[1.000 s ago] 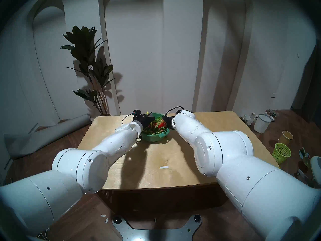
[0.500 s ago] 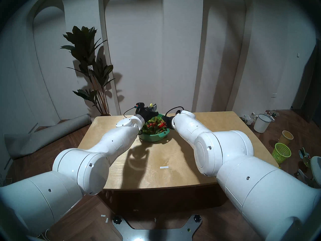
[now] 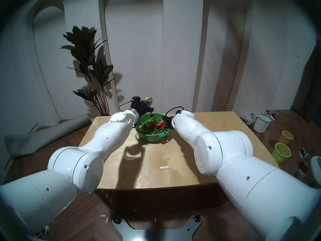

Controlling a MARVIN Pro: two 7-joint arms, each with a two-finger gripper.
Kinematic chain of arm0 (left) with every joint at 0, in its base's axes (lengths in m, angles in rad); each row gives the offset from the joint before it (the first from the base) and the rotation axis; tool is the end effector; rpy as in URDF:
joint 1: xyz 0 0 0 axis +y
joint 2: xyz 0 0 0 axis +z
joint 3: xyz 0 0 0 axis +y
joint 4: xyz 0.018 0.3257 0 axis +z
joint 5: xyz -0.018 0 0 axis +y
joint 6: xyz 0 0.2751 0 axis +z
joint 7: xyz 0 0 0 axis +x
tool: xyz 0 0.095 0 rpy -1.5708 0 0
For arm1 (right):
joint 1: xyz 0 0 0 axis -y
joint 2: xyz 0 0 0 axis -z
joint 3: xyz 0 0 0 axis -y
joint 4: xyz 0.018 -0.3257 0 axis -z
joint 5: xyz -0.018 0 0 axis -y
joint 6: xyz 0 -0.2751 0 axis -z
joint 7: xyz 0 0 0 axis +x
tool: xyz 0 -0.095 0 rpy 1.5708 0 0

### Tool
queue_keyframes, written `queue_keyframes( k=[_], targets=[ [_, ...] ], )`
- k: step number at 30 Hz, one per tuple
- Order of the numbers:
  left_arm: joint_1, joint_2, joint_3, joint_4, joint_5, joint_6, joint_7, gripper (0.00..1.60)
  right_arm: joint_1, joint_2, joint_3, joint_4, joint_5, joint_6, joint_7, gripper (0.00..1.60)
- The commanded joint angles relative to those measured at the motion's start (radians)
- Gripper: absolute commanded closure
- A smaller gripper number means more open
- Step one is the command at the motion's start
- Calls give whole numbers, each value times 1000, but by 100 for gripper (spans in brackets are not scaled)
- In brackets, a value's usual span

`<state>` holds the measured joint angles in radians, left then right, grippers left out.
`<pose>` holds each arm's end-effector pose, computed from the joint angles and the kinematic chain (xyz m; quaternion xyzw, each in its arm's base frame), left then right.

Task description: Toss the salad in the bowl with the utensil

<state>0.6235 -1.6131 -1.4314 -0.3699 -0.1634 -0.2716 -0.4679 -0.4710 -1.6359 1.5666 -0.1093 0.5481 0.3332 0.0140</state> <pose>0.6166 -0.0877 -0.2578 0.6704 -0.1661 0.6913 0.2122 0.6218 0.0624 -0.3007 -0.8732 0.1703 -0.4011 0.2181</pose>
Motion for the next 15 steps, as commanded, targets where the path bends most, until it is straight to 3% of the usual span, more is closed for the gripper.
queue_keyframes(
  k=[1, 15],
  targets=[
    [-50, 8, 23, 50, 32, -16, 23, 160, 39, -4, 2, -31, 2, -12, 9, 131],
    [-121, 12, 37, 112, 57, 11, 89, 160, 40, -4, 2, -27, 2, -10, 7, 131]
  ],
)
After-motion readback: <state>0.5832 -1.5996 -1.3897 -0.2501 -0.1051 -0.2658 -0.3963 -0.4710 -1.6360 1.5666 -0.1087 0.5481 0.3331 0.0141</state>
